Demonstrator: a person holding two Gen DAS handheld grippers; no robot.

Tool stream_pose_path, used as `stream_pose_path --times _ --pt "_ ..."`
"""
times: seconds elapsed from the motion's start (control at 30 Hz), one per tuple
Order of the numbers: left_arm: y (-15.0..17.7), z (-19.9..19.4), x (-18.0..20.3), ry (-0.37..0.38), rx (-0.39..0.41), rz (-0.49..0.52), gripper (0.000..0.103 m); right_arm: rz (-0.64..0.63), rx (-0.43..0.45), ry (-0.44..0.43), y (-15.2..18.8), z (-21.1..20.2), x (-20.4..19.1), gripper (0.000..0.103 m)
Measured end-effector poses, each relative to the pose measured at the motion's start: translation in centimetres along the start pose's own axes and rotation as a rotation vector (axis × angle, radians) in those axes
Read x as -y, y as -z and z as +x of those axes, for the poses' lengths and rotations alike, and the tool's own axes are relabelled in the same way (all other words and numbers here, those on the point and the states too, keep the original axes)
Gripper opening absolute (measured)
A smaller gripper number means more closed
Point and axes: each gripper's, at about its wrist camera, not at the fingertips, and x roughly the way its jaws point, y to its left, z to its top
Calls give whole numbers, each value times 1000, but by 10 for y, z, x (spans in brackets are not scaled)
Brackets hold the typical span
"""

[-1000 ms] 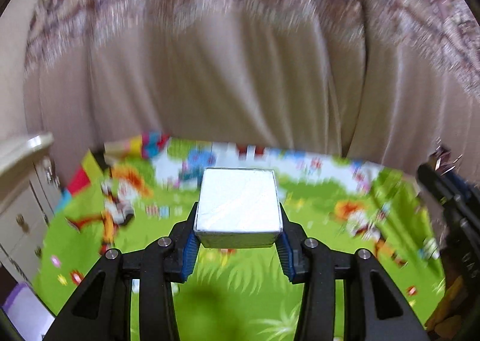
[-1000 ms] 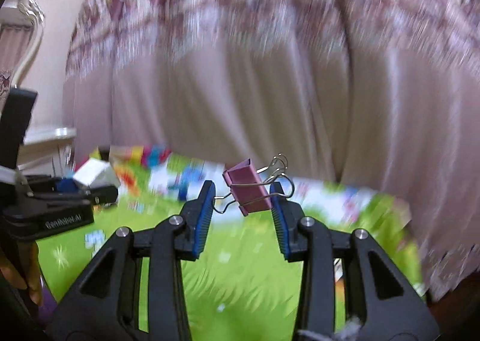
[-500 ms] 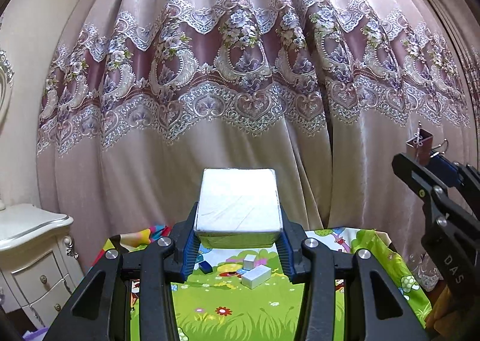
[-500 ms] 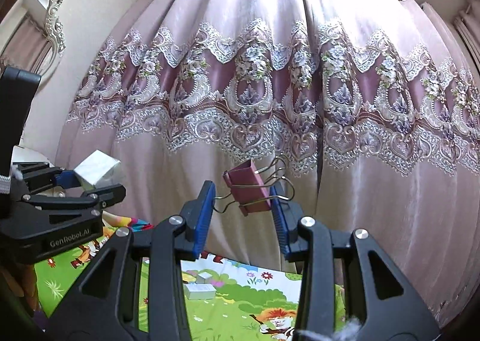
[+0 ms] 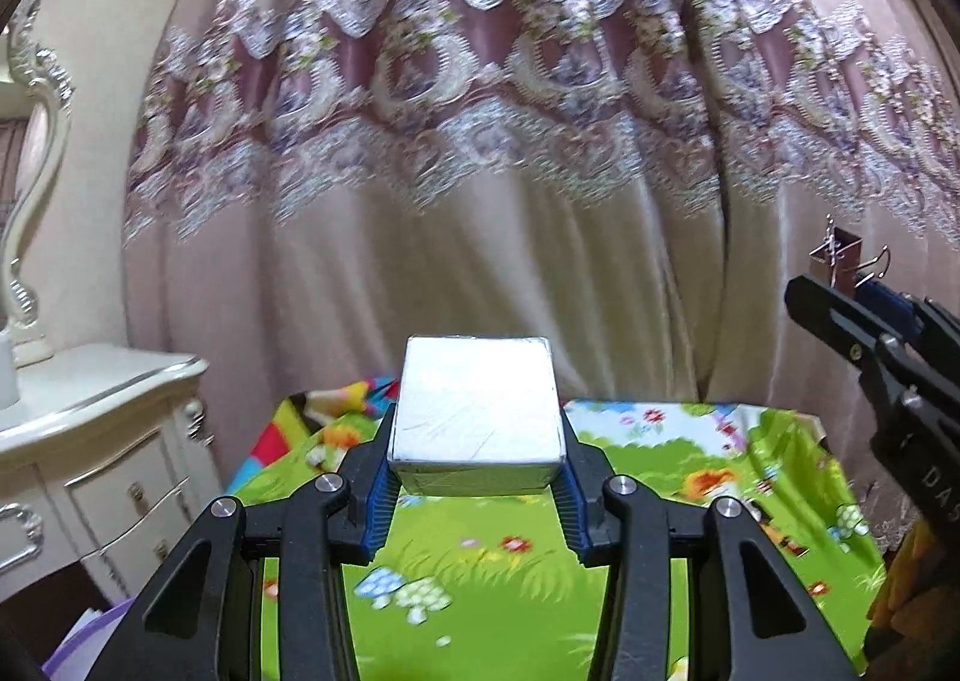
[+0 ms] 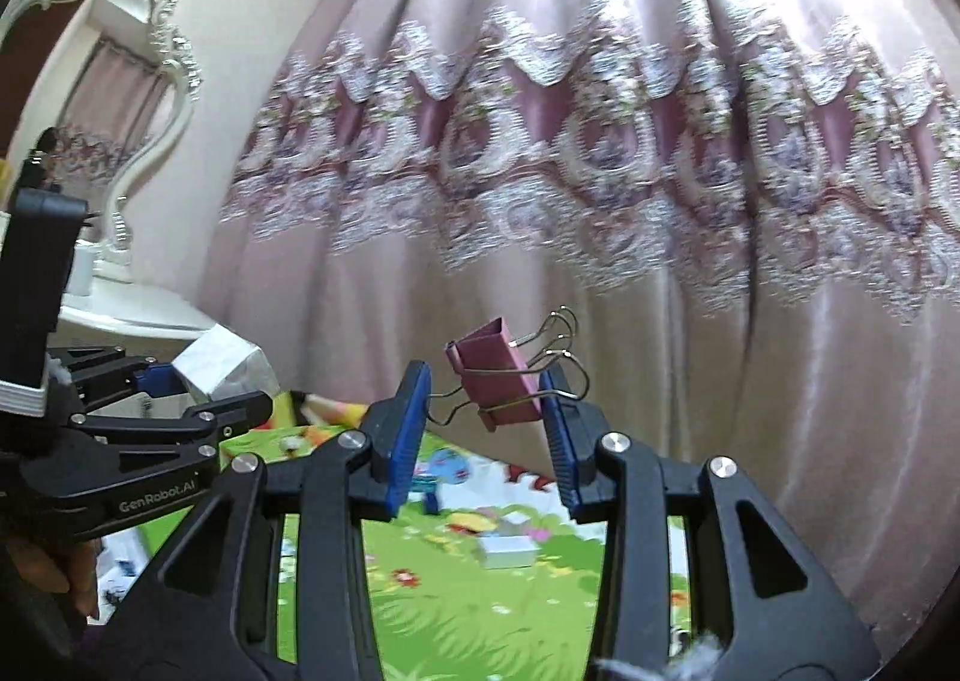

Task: Organize rigid objects
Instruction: 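Lift the white cube and pink clip and carry them over the storage box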

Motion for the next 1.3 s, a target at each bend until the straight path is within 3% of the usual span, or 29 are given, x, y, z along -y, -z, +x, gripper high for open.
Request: stream_pose_path --times 0.67,0.97,1.3 --pt "55 -38 -130 -271 -160 -121 45 -46 -110 -453 -2 27 -117 42" --pt "101 -47 -180 -363 -309 -195 45 -81 -301 -717 25 49 -193 42" --pt "157 -46 -226 -428 -489 -307 45 -193 -463 -890 69 55 -258 42"
